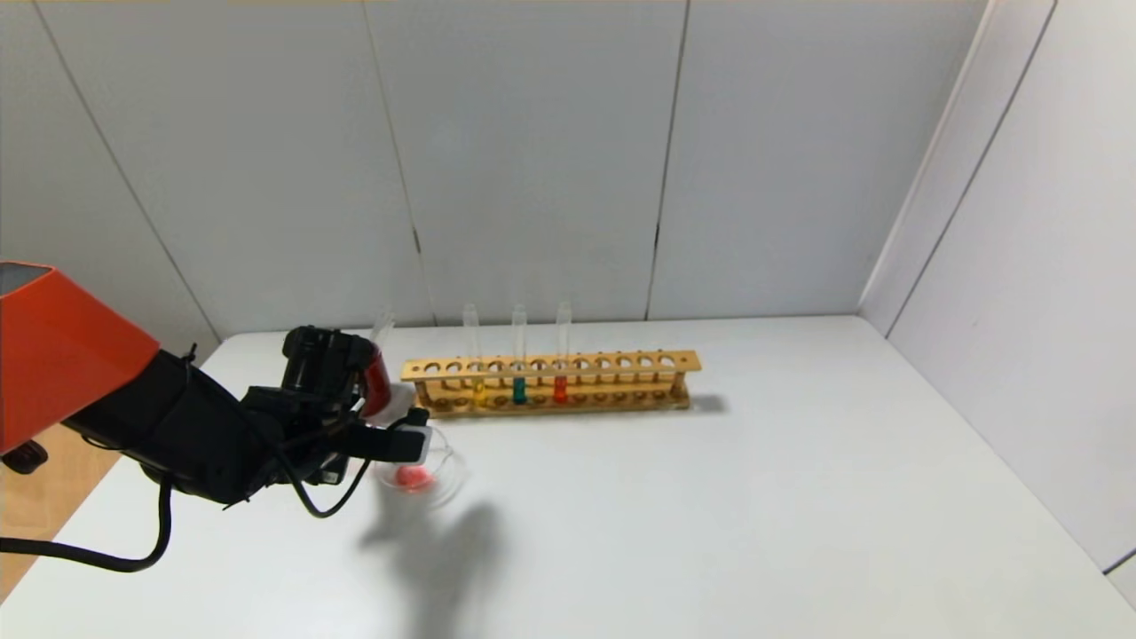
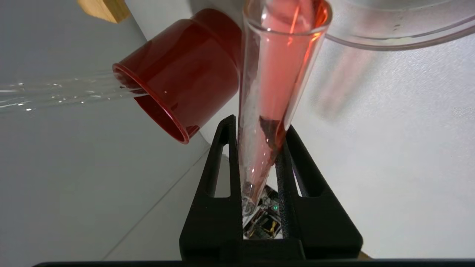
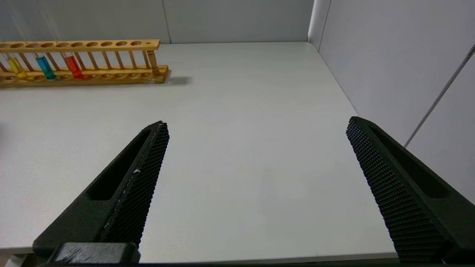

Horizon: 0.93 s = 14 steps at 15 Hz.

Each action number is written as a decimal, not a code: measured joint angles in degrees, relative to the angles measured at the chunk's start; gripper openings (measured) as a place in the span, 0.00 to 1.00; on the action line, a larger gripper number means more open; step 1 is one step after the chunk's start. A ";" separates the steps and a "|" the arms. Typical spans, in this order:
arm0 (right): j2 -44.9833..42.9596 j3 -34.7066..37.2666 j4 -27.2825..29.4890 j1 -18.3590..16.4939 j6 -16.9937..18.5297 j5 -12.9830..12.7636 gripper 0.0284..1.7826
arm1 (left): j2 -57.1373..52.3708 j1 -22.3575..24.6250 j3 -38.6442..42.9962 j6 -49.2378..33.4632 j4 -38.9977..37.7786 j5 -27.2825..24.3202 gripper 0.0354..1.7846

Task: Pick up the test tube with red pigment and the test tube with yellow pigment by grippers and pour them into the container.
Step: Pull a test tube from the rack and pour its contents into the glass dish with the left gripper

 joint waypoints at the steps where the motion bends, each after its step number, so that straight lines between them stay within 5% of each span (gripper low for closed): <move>1: 0.00 0.00 -0.01 0.00 -0.02 -0.01 0.98 | 0.10 -0.30 -0.21 0.38 0.07 0.99 0.16; 14: 0.00 0.00 -0.01 0.00 0.00 -0.01 0.98 | -1.06 -2.01 -1.10 7.22 0.35 6.17 0.16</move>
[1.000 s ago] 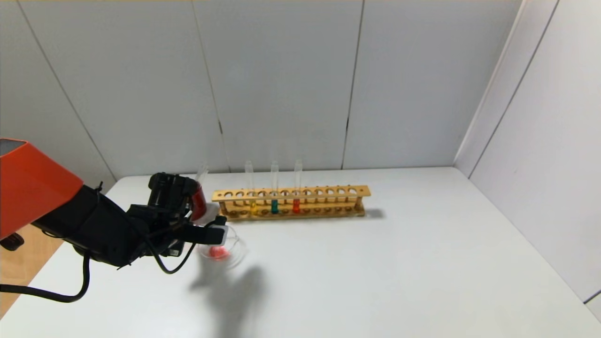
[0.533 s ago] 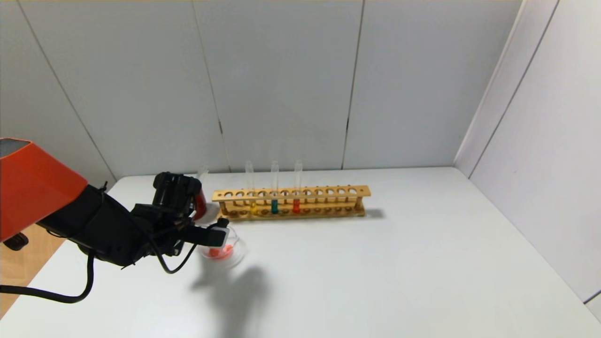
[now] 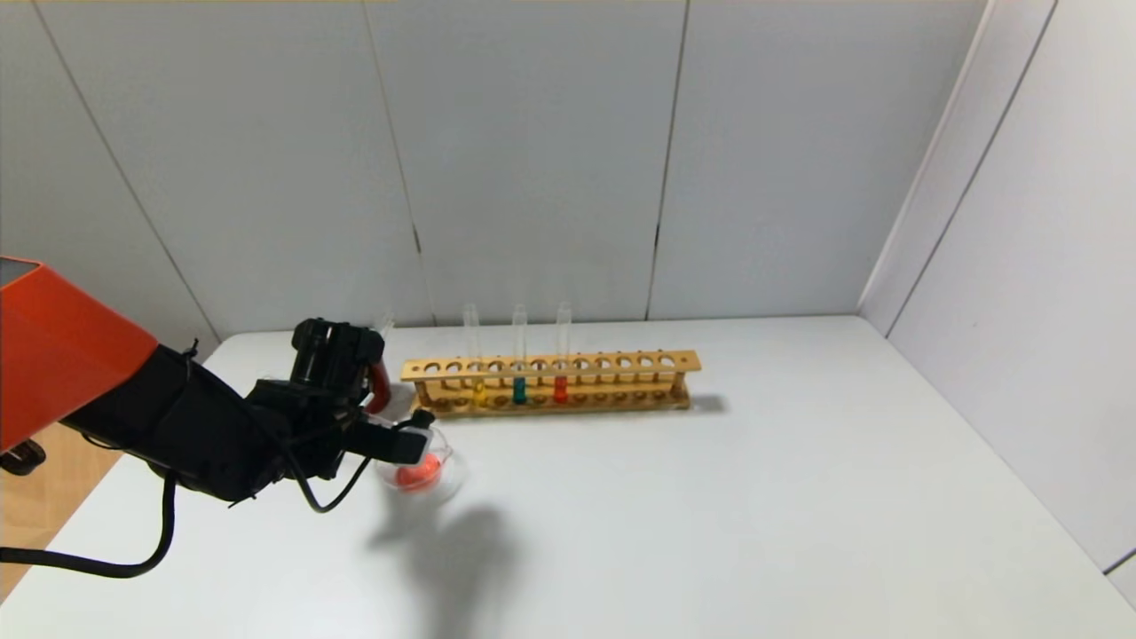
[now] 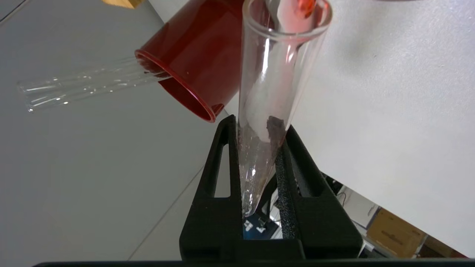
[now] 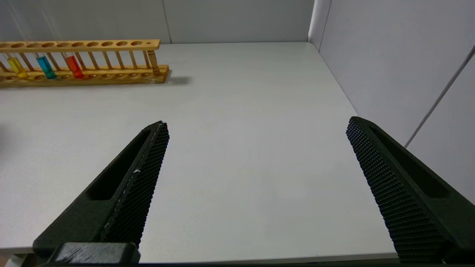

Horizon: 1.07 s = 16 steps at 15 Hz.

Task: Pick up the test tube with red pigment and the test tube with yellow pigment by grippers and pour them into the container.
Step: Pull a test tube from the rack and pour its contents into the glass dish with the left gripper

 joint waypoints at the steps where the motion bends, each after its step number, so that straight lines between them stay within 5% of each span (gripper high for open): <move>1: 0.00 0.00 0.00 0.00 0.00 -0.02 0.98 | -0.16 -0.22 -0.06 0.66 0.02 -0.02 0.16; 16: 0.00 0.00 0.04 0.00 -0.02 -0.02 0.98 | -1.46 -3.62 -1.44 11.17 -0.02 8.72 0.16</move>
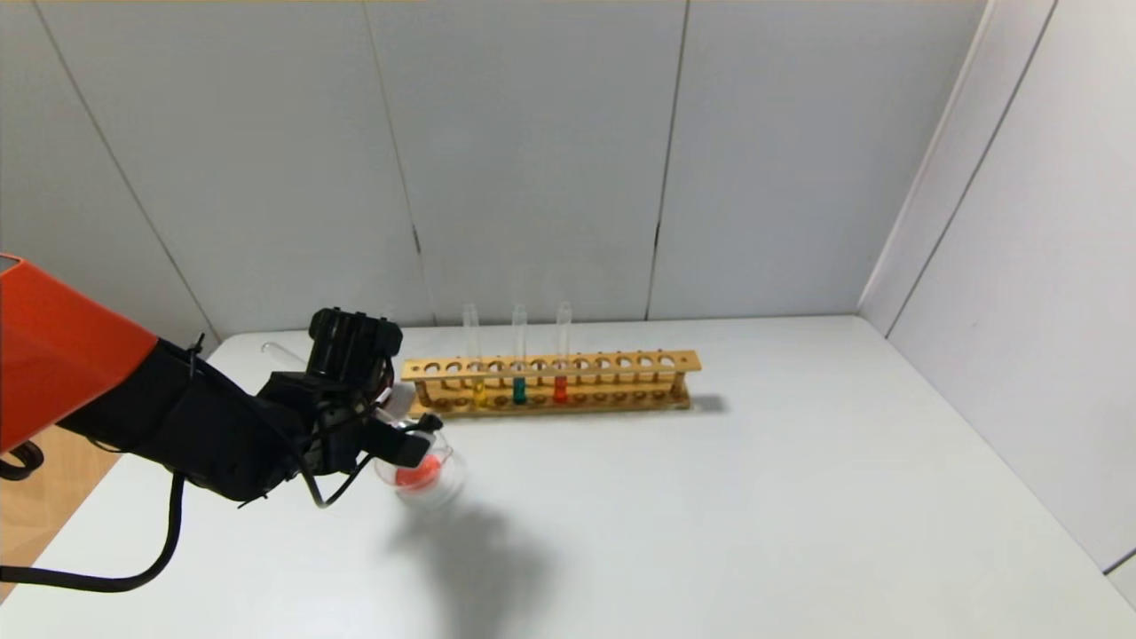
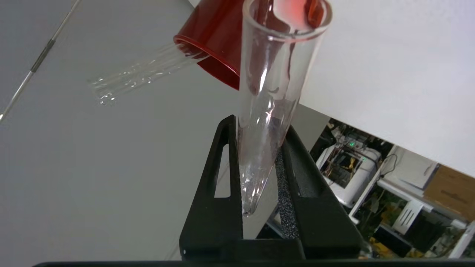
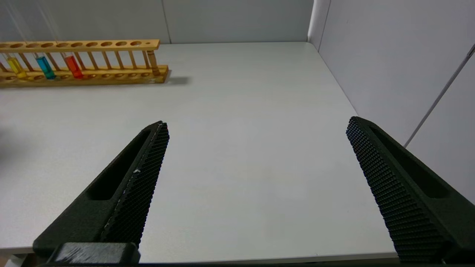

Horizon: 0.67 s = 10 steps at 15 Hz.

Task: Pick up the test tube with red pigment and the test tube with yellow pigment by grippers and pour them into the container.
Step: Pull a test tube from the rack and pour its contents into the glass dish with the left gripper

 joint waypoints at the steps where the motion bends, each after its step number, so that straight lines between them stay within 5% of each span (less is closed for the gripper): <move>1: 0.00 0.00 0.00 0.00 0.02 0.02 0.98 | -0.05 -0.24 0.00 0.28 -0.04 0.63 0.16; 10: 0.00 0.00 -0.02 0.00 0.02 0.02 0.98 | -0.21 -1.51 0.50 2.65 -0.28 4.13 0.16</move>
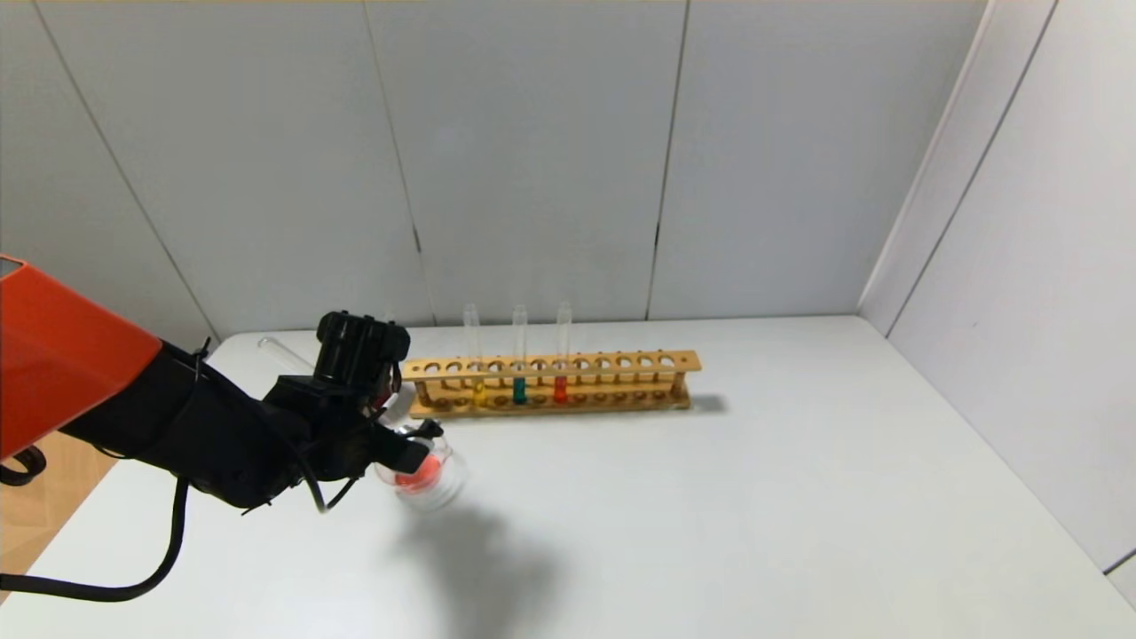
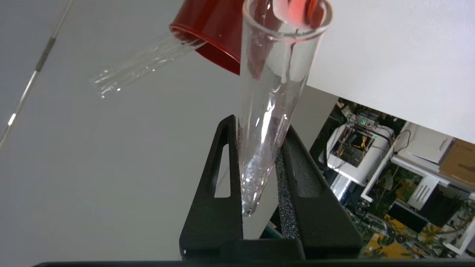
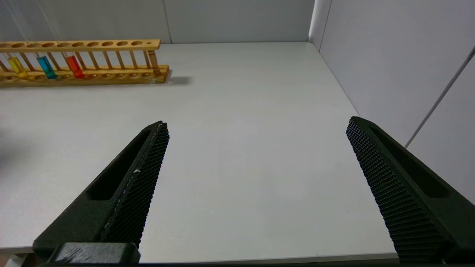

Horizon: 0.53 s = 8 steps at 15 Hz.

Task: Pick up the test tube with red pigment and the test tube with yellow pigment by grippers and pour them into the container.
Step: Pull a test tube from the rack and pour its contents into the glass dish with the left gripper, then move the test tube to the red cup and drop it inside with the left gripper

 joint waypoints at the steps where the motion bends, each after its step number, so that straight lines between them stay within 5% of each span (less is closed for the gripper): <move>1: 0.00 0.00 0.02 0.00 0.00 -0.02 0.98 | -0.04 -0.05 0.06 -0.41 -0.16 0.04 0.16; 5: 0.00 0.00 -0.01 0.00 0.00 0.00 0.98 | -0.01 -0.16 4.19 -6.61 -8.02 0.55 0.16; 8: 0.00 0.00 0.00 0.00 -0.02 0.00 0.98 | 0.05 -0.22 11.25 -21.09 -20.20 0.67 0.16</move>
